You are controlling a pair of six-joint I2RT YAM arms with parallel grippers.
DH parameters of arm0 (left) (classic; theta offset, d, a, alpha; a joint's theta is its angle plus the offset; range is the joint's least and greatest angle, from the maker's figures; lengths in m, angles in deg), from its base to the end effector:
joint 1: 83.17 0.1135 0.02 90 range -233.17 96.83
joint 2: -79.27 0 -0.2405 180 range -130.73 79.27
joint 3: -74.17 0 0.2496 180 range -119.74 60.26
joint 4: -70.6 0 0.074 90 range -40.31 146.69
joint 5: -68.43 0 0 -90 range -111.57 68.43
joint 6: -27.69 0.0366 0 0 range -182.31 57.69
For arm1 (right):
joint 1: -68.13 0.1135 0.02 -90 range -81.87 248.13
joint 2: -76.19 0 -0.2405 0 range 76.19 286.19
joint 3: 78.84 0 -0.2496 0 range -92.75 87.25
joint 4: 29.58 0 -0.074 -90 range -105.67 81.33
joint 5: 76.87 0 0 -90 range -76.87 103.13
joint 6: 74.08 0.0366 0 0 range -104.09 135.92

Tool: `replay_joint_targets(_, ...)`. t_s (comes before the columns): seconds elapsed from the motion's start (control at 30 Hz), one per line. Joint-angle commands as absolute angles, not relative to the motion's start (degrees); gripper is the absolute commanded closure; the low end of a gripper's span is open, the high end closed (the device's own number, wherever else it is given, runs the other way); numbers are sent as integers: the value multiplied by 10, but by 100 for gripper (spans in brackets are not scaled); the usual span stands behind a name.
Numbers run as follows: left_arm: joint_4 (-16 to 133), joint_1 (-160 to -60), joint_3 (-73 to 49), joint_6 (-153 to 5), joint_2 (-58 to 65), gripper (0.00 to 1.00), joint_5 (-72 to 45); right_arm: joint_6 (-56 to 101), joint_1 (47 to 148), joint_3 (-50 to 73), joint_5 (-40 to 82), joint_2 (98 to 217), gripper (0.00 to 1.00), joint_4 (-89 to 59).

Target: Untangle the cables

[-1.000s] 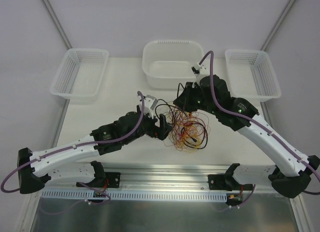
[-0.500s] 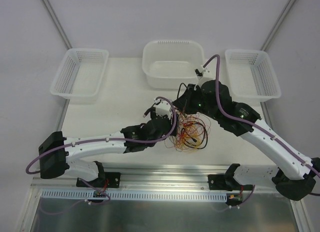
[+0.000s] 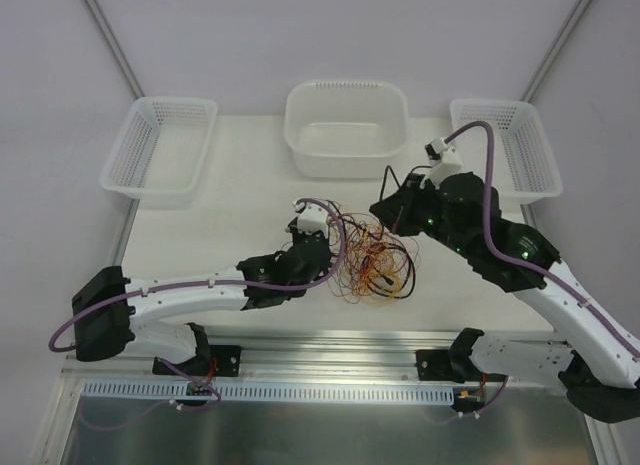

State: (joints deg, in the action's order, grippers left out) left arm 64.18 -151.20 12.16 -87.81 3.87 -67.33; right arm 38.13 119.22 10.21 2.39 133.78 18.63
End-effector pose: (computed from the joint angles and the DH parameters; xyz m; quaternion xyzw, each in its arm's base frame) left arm 0.1350 -0.2645 0.2547 0.0651 0.7836 -0.1680 0.5946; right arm 0.1346 0.1559 0.4256 -0.1415 0.7784 0.3029 0.5314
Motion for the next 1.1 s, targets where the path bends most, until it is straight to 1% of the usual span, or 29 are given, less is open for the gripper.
replay_joint_targets(0.0,592,-1467,162,-895,123,100,-722,343,1167,62,-15,1288,99,222)
replay_joint_targets(0.17,491,-1390,204,-947,224,100,-718,304,1120,27,-50,1248,99,297)
replay_joint_targets(0.3,454,-1339,225,-932,328,100,-725,274,1085,15,-85,1236,99,344)
replay_joint_targets(0.4,418,-1306,220,-907,371,100,-737,264,1061,10,-100,1224,99,361)
replay_joint_targets(0.5,376,-1266,215,-896,387,100,-740,248,1052,-14,-121,1213,99,371)
replay_joint_targets(0.8,279,-1149,203,-922,394,100,-729,179,1051,-136,-253,1204,99,404)
replay_joint_targets(0.9,256,-1112,197,-923,393,100,-721,164,1052,-156,-277,1196,99,398)
replay_joint_targets(1.07,223,-1074,170,-910,375,100,-714,165,1052,-145,-268,1200,99,402)
